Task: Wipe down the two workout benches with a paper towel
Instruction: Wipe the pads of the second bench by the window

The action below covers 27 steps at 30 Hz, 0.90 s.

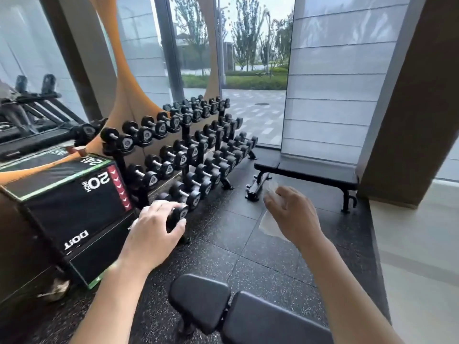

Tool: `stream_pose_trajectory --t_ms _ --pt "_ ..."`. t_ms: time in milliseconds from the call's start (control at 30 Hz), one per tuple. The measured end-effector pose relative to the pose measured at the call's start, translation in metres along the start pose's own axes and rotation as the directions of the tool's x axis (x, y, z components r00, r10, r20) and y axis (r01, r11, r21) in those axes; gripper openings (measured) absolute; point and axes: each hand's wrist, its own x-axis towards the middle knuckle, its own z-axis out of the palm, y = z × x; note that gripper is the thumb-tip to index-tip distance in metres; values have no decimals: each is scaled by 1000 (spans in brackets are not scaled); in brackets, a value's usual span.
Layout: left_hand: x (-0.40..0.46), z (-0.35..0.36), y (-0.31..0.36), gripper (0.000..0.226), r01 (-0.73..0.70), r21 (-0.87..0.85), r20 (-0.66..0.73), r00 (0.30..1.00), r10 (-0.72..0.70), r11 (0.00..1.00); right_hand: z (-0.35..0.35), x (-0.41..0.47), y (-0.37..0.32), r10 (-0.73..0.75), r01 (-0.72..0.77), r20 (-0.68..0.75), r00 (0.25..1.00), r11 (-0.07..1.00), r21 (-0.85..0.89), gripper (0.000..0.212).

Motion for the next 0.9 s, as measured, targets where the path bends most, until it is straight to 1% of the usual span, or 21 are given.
stream_pose_trajectory --t_ms 267,467,767,900 --pt "-58 -86 -137 50 140 37 -77 988 -137 989 103 -27 -137 -108 105 113 988 994 32 37" --pt "-85 -134 -231 50 194 14 -105 976 -191 981 166 -45 -226 -170 162 141 975 984 72 38" --pt "-111 -164 -316 51 248 -58 -131 958 -254 967 224 -59 -302 -222 215 215 951 975 58 42" --pt "-127 -176 -346 49 287 -93 -167 939 -299 953 244 -57 -329 -222 207 221 950 974 90 43"
